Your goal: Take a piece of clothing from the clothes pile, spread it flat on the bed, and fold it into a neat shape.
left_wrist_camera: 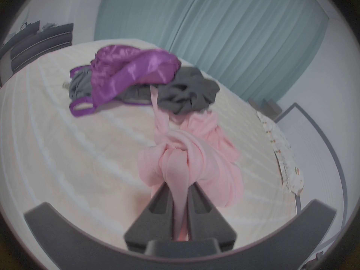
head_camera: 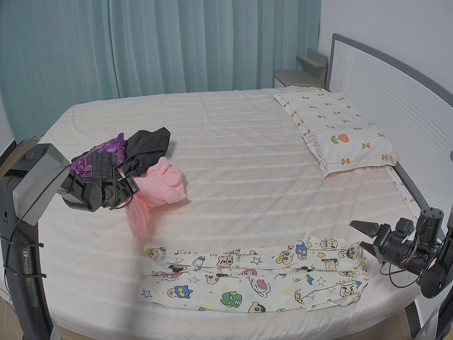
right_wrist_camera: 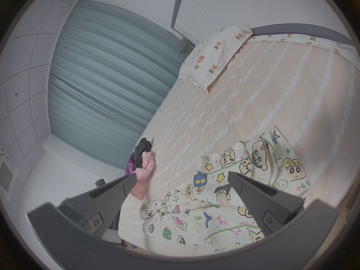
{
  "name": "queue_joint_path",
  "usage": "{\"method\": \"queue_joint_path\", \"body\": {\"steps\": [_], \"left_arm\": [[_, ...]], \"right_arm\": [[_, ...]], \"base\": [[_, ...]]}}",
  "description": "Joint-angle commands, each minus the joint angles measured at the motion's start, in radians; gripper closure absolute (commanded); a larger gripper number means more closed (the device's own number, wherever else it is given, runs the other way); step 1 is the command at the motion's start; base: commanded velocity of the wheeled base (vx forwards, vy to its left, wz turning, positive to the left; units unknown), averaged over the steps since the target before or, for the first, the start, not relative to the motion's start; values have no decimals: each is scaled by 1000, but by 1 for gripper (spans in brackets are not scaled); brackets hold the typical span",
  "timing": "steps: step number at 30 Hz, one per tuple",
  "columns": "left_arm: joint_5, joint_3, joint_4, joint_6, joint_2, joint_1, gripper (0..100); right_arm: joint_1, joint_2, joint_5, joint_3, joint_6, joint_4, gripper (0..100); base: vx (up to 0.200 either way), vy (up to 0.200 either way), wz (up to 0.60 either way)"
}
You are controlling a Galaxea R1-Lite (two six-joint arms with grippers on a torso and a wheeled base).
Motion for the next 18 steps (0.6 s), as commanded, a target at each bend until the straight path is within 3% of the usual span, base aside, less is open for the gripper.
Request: {"method": "queue_joint_path", "body": {"steps": [1,4,5,12,18], "left_arm": [[31,-87,4,-7,-2,46,100],[58,-124,2,-53,13,60,100],[61,-130,1,-67,18,63,0],[60,-84,11,-69,22,73,0],[21,94,67,117,-19,101,0]], "right_arm": [[1,6,0,18,0,-18,0],[1,6,0,18,0,-18,0],[1,6,0,18,-1,-18,0],[1,7,-1,18,-1,-18,0],[1,7,-3,18,-1,-18,0]], "base": [[0,0,0],[0,0,0],[0,0,0],[0,0,0],[0,0,0]]}}
